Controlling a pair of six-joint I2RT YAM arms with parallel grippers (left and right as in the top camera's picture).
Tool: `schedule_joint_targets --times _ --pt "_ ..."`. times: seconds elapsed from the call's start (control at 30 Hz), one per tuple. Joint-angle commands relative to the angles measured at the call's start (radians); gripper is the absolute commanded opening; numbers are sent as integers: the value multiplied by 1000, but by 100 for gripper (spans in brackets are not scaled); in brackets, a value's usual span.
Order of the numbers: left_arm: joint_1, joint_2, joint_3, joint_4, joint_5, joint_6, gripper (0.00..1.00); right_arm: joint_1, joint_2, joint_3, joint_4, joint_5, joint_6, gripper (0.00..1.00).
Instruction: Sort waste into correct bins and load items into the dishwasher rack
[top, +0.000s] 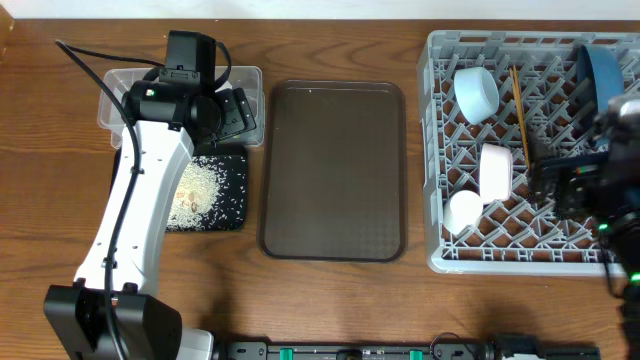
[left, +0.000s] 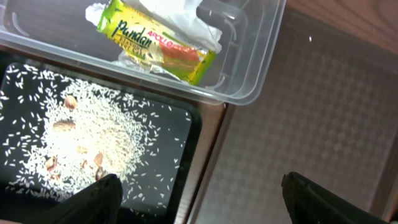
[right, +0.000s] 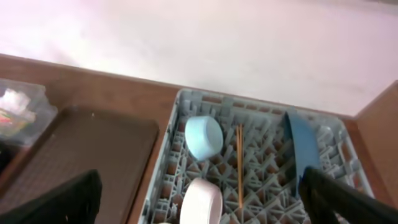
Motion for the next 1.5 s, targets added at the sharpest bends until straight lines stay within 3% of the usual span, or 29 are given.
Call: schedule_joint_targets --times 0.0,0.33,0.5,0.83,1.2,1.47 --pt "3 -13 16 -4 -8 1 85 -3 -107 -259 160 -57 2 99" --pt "3 -13 16 -4 -8 1 85 76 -389 -963 789 -81 47 99" --pt "3 -13 16 -4 -8 1 85 125 -489 -1184 945 -50 57 99" --pt "3 -13 16 -4 -8 1 85 171 -698 -1421 1004 47 151 99" --pt "3 -13 16 -4 -8 1 85 175 -767 -1427 858 38 150 99" --pt "3 -13 16 -4 -8 1 85 175 -884 -1427 877 43 147 99"
